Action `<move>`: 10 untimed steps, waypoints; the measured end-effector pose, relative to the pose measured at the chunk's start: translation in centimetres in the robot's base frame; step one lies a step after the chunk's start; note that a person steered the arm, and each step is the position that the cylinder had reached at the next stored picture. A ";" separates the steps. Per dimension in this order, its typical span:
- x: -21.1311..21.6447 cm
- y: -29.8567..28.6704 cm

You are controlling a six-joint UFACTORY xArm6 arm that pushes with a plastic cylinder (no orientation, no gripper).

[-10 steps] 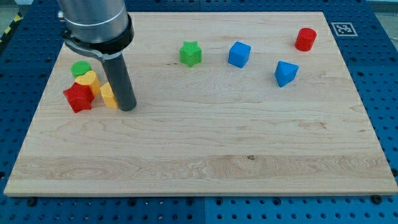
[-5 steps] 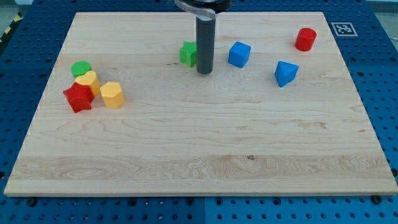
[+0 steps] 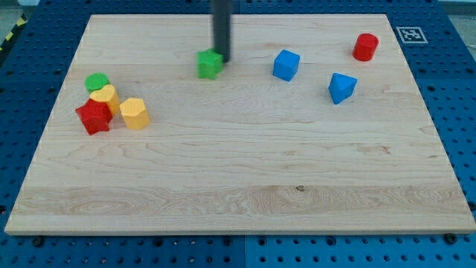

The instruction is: Push the green star to the yellow heart

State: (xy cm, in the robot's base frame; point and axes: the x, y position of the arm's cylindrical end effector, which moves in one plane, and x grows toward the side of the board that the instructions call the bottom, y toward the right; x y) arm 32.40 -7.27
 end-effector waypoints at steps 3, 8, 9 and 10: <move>1.8 -0.6; 4.3 -2.8; 4.0 -3.7; 4.5 -7.2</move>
